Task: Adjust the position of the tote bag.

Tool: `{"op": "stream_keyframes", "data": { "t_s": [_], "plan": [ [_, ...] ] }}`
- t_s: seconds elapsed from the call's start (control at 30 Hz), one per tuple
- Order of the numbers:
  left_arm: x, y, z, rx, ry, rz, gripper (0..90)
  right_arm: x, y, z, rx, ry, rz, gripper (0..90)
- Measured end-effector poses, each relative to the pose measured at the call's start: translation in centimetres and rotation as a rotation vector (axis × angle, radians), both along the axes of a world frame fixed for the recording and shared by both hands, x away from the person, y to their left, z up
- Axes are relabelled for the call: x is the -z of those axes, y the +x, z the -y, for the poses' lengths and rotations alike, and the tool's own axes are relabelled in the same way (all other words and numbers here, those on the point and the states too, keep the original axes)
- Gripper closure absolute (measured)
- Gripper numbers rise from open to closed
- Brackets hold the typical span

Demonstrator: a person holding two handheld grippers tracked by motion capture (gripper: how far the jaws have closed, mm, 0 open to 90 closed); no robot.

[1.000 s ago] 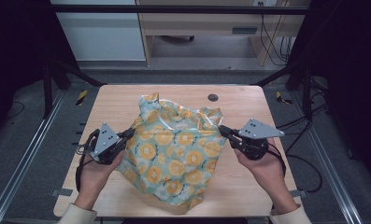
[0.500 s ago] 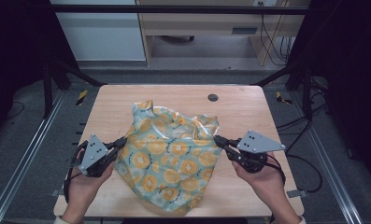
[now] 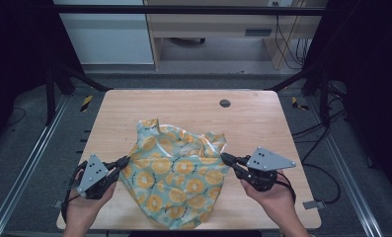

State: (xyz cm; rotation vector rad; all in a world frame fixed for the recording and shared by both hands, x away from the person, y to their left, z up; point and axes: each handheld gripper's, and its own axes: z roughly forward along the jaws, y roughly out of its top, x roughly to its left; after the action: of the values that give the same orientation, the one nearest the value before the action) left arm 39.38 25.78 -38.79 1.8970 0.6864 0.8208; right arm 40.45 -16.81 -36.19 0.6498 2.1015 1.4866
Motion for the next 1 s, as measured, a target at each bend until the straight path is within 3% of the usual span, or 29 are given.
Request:
{"op": "stream_keyframes", "data": {
  "t_s": [0.47, 1.0],
  "plan": [
    [0.8, -1.5, -0.2, 0.019, 0.002, -0.019, 90.0, 1.1, -0.9, 0.2, -0.028, 0.012, -0.017, 89.3],
    [2.6, -3.1, 0.0, 0.055, 0.035, -0.054, 90.0, 3.7, -1.8, 0.9, -0.067, 0.017, -0.073, 89.3]
  ]
}}
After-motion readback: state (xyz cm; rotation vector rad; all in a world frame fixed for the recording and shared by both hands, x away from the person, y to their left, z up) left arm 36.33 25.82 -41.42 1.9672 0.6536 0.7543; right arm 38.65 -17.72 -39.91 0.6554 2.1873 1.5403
